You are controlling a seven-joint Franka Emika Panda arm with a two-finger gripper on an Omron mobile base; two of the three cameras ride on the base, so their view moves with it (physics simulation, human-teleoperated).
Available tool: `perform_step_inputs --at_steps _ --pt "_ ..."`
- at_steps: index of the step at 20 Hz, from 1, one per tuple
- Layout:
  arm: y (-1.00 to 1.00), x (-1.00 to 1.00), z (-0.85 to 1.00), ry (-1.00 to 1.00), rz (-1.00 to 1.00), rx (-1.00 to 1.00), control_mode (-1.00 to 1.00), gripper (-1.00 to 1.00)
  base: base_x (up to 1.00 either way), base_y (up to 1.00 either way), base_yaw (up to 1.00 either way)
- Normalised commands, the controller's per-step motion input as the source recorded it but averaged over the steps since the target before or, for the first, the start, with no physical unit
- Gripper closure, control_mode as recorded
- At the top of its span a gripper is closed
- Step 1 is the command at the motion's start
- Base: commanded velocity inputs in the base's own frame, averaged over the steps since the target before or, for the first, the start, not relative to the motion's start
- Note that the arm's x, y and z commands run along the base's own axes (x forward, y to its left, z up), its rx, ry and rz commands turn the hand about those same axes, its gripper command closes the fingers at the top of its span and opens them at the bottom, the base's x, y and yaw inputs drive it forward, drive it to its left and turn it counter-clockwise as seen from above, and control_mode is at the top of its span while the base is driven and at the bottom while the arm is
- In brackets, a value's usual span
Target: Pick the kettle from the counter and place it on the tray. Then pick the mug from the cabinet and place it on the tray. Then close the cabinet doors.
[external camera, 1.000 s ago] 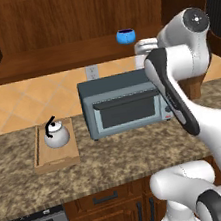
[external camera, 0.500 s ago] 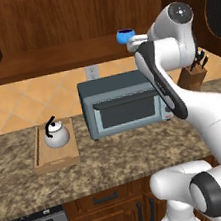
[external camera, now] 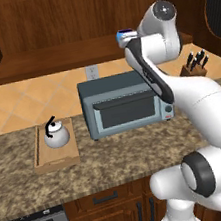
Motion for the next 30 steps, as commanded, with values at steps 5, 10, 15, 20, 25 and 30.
perform_step_inputs --at_steps 5,10,15,20,25,30 --pt "0.00 0.49 0.00 0.01 0.00 0.00 -1.00 -1.00 0.00 0.00 0.00" --pt "0.00 0.46 0.00 0.00 0.00 0.00 -1.00 -1.00 0.00 0.00 0.00" --pt "0.00 0.45 0.00 0.01 0.00 0.00 -1.00 -1.00 0.00 0.00 0.00" --pt "-0.01 0.37 0.00 0.02 0.00 0.00 -1.00 -1.00 0.00 0.00 0.00" --pt "-0.09 0.25 0.00 0.00 0.00 0.00 -1.00 -1.00 0.00 0.00 0.00" --pt "0.00 0.29 0.00 0.00 0.00 0.00 -1.00 -1.00 0.00 0.00 0.00"
